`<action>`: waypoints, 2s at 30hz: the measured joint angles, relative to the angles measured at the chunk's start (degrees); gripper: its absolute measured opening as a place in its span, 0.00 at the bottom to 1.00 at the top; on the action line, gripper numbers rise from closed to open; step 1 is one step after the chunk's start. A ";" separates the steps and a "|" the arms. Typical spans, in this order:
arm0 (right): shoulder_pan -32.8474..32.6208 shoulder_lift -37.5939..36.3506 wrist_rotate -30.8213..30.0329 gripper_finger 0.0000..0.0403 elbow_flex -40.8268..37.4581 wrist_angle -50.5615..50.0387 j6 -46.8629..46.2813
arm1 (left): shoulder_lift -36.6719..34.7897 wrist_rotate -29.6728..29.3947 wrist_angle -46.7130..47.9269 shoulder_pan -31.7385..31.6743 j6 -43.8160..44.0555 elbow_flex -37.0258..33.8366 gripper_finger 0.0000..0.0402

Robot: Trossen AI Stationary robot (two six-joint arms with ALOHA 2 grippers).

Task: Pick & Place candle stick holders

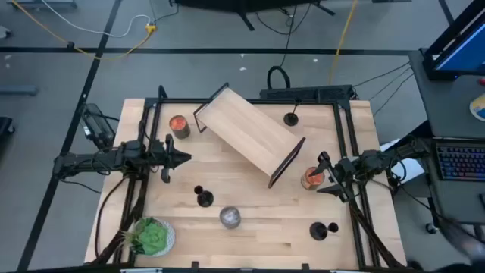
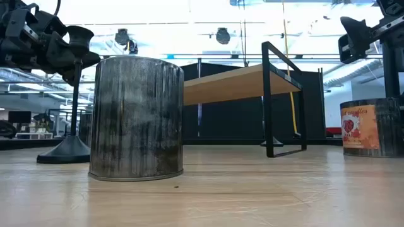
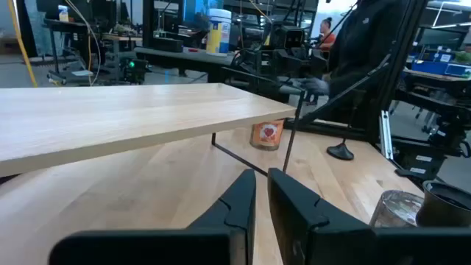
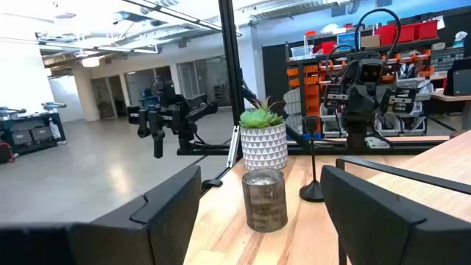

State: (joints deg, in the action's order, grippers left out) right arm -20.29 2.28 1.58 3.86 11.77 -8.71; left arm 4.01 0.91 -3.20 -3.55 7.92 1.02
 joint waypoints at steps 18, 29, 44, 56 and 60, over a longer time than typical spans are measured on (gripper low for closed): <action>0.00 0.00 -0.01 0.68 0.02 0.00 0.00 | 0.00 0.00 0.00 -0.01 0.01 0.00 0.10; 0.00 -0.01 -0.01 0.68 0.00 0.01 0.00 | 0.00 0.01 0.00 -0.01 0.00 0.00 0.10; 0.00 0.00 -0.01 0.68 0.01 0.01 -0.01 | 0.00 0.01 0.00 -0.01 0.00 0.00 0.10; 0.00 0.00 -0.08 0.68 0.00 0.44 0.32 | 0.00 0.01 -0.01 -0.01 0.01 0.00 0.10; 0.00 -0.02 -0.04 0.68 0.00 0.45 -1.76 | 0.00 0.02 0.00 0.00 0.02 0.00 0.10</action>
State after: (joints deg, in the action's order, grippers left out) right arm -20.29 2.26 1.54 3.86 12.22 -10.47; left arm 4.01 0.93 -3.20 -3.55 7.94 1.02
